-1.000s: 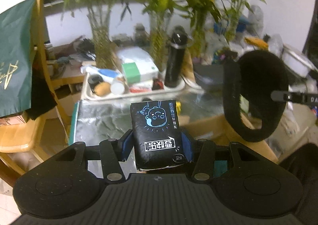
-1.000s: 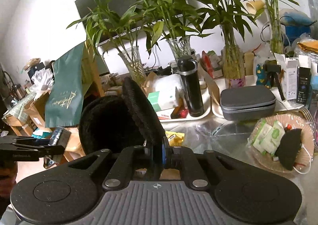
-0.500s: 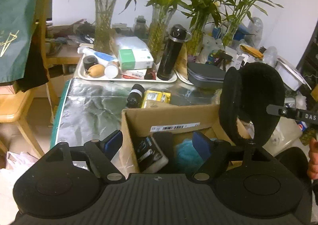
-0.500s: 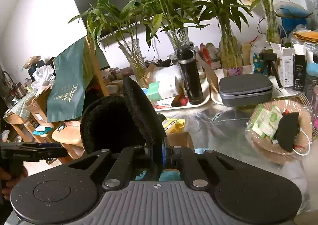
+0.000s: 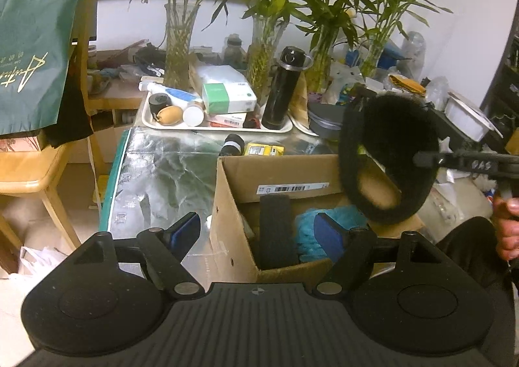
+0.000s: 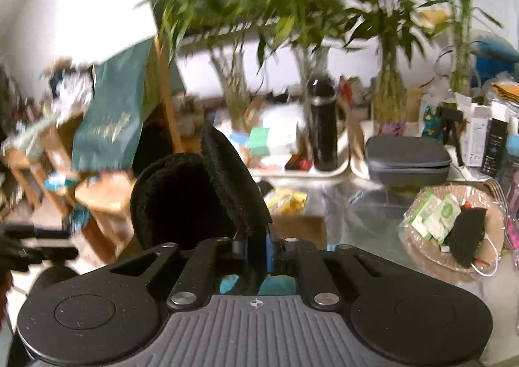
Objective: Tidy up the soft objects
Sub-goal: 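Carry packet and cushion over the box and open both tools to drop them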
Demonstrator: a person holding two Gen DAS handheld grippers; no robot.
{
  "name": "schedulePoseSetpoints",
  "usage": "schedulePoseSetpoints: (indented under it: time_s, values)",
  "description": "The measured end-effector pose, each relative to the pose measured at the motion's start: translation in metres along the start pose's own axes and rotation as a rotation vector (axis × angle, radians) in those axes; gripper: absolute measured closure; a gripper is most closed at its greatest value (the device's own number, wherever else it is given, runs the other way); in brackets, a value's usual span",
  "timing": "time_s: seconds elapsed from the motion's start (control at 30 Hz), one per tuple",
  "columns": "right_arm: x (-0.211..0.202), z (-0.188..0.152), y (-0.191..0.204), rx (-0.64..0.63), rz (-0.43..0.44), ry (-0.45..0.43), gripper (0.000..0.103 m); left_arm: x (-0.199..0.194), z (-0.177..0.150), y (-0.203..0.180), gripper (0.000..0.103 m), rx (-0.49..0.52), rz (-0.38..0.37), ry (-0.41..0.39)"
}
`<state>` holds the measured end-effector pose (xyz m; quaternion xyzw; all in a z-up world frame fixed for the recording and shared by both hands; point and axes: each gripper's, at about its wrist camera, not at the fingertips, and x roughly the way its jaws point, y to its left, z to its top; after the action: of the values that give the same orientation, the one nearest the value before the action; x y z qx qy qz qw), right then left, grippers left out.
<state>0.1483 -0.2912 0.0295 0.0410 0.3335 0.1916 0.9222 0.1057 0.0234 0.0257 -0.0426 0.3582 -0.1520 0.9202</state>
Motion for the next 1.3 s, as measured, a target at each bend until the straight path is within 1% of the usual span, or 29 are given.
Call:
schedulePoseSetpoints:
  time_s: [0.03, 0.07, 0.1, 0.13, 0.23, 0.3, 0.37, 0.6, 0.77, 0.87, 0.9, 0.97, 1.03, 1.1, 1.2, 1.3]
  values:
    - [0.006, -0.001, 0.0, -0.001, -0.004, 0.038, 0.066, -0.001, -0.001, 0.001, 0.026, 0.0, 0.0, -0.002]
    - [0.009, -0.004, -0.001, 0.004, -0.007, 0.049, 0.056, -0.001, -0.001, 0.002, 0.026, -0.001, 0.001, -0.002]
    - [0.009, -0.007, -0.002, 0.009, -0.007, 0.045, 0.041, -0.001, -0.001, 0.003, 0.026, -0.003, 0.001, -0.002]
    - [0.009, -0.009, -0.003, 0.01, -0.007, 0.039, 0.032, -0.001, -0.002, 0.004, 0.026, -0.005, 0.001, -0.003]
    - [0.009, -0.015, -0.006, 0.014, -0.005, 0.046, 0.025, 0.002, -0.003, 0.007, 0.026, -0.01, 0.011, 0.0]
    - [0.009, -0.019, -0.006, 0.007, -0.009, 0.053, 0.023, 0.005, -0.003, 0.008, 0.026, -0.007, 0.018, 0.007]
    - [0.009, -0.021, -0.006, 0.002, -0.01, 0.056, 0.023, 0.008, -0.003, 0.009, 0.026, -0.008, 0.021, 0.015]
    - [0.007, -0.026, -0.004, 0.005, 0.025, 0.053, 0.023, 0.013, -0.003, 0.011, 0.026, -0.001, 0.009, 0.025]
    - [0.014, -0.029, 0.002, 0.001, 0.041, 0.056, 0.023, 0.015, -0.002, 0.006, 0.026, 0.023, 0.025, 0.022]
    - [0.02, -0.031, 0.005, 0.005, 0.048, 0.042, 0.023, 0.015, -0.002, 0.007, 0.026, 0.019, 0.034, 0.018]
    - [0.022, -0.031, 0.006, -0.009, 0.036, 0.03, 0.024, 0.015, -0.002, 0.008, 0.026, 0.012, 0.035, 0.018]
    - [0.025, -0.029, 0.01, -0.057, -0.028, -0.011, 0.024, 0.015, -0.002, 0.009, 0.026, -0.004, 0.04, 0.018]
    - [0.031, -0.025, 0.011, -0.079, -0.073, -0.026, 0.024, 0.015, 0.0, 0.01, 0.026, -0.019, 0.046, 0.015]
    - [0.039, -0.021, 0.011, -0.098, -0.094, -0.033, 0.024, 0.015, 0.001, 0.01, 0.026, -0.027, 0.051, 0.011]
    - [0.055, -0.019, 0.009, -0.141, -0.134, -0.026, 0.025, 0.015, 0.003, 0.009, 0.026, -0.028, 0.06, 0.008]
    - [0.068, -0.021, 0.001, -0.141, -0.187, 0.012, 0.028, 0.016, 0.003, 0.007, 0.026, -0.02, 0.063, 0.01]
